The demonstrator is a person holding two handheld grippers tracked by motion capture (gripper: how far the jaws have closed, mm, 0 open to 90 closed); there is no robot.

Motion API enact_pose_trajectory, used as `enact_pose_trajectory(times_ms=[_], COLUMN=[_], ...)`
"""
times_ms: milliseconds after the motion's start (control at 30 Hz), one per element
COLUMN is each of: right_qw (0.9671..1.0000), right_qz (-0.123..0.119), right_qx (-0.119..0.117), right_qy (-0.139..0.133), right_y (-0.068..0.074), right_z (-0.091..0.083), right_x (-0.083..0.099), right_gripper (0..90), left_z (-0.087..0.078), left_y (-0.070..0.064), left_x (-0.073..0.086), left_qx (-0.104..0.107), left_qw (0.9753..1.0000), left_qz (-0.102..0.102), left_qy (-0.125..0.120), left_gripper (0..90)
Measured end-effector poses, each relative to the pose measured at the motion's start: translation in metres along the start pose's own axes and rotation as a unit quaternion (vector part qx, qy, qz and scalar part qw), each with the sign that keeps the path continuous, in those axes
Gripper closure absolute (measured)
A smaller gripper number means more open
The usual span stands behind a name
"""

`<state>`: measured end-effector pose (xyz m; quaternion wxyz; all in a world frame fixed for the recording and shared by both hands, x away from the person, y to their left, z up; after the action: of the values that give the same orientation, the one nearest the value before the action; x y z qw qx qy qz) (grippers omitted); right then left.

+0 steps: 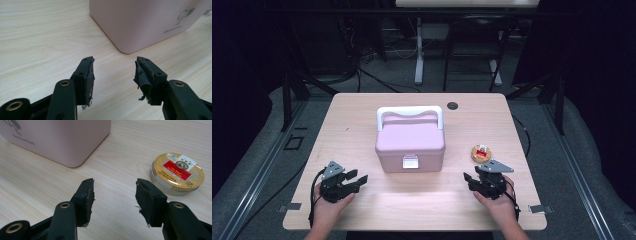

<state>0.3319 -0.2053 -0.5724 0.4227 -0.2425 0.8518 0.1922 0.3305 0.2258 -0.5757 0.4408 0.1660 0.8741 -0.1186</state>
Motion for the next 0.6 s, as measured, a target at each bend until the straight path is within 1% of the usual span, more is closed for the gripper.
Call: enact_pose_trajectory(times_ms=[67,100,133,167,233,267,333,400,467,500,533,567,600], right_qw=[1.0000,1.0000,1.0000,1.0000,1.0000,1.0000,1.0000,1.0000,0.9999,0.9999,0.9998,0.9997,0.9995], right_qz=[0.000,0.000,0.003,0.005,0.006,0.007,0.004,0.006,0.008,0.008,0.018,0.024,0.028], right_qx=[0.000,-0.001,-0.001,-0.002,-0.002,-0.002,0.002,0.006,0.013,0.013,0.010,0.000,-0.014], right_qy=[-0.001,0.000,0.000,0.000,0.001,0.000,-0.001,-0.002,0.000,0.000,-0.002,-0.003,0.002], right_y=[0.000,0.000,-0.001,-0.001,-0.001,-0.001,-0.002,-0.005,-0.010,-0.010,-0.015,-0.017,-0.019], right_z=[0.000,0.000,0.000,-0.001,-0.001,-0.001,-0.001,-0.002,-0.002,-0.002,-0.003,-0.003,-0.003], right_x=[0.000,-0.001,-0.001,-0.001,-0.001,-0.002,-0.002,-0.002,-0.001,-0.001,-0.001,-0.001,-0.001], right_gripper=[47.9,48.0,47.8,47.9,47.9,47.9,48.0,47.9,45.9,45.9,42.9,43.8,46.1], left_z=[0.000,0.000,0.000,0.001,0.001,0.002,0.004,0.004,0.004,0.004,0.004,0.004,0.004], left_y=[-0.001,-0.001,-0.002,-0.003,-0.003,-0.003,-0.003,-0.003,-0.002,-0.002,-0.002,-0.002,-0.002], left_x=[0.000,0.000,0.000,-0.001,-0.001,-0.001,0.000,0.001,0.001,0.001,0.001,0.001,0.001], left_qx=[0.000,0.001,-0.002,-0.007,-0.010,-0.011,-0.006,-0.004,-0.005,-0.005,-0.002,0.002,0.002], left_qw=[1.0000,1.0000,1.0000,0.9999,0.9999,0.9999,0.9999,0.9999,0.9999,0.9999,1.0000,0.9999,0.9999], left_qz=[-0.002,0.001,0.002,0.008,0.008,0.009,0.002,0.004,0.002,0.002,-0.003,-0.004,-0.004], left_qy=[0.000,0.003,0.002,0.002,0.004,0.010,0.011,0.015,0.011,0.011,0.009,0.014,0.014], left_gripper=[49.8,50.4,50.8,50.8,50.7,50.6,50.8,51.0,51.0,50.9,50.8,50.7,50.6])
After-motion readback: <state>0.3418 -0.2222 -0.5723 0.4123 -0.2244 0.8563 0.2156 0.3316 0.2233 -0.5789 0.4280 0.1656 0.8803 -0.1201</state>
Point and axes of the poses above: each handheld gripper's, and its own axes: z roughly forward along the jaws, x roughly out of its underside, y roughly to its left, the point moved 4 cm from there along z, roughly forward along the jaws, and after that the axes turned 10 degrees about -x, right-handed, at the moved point
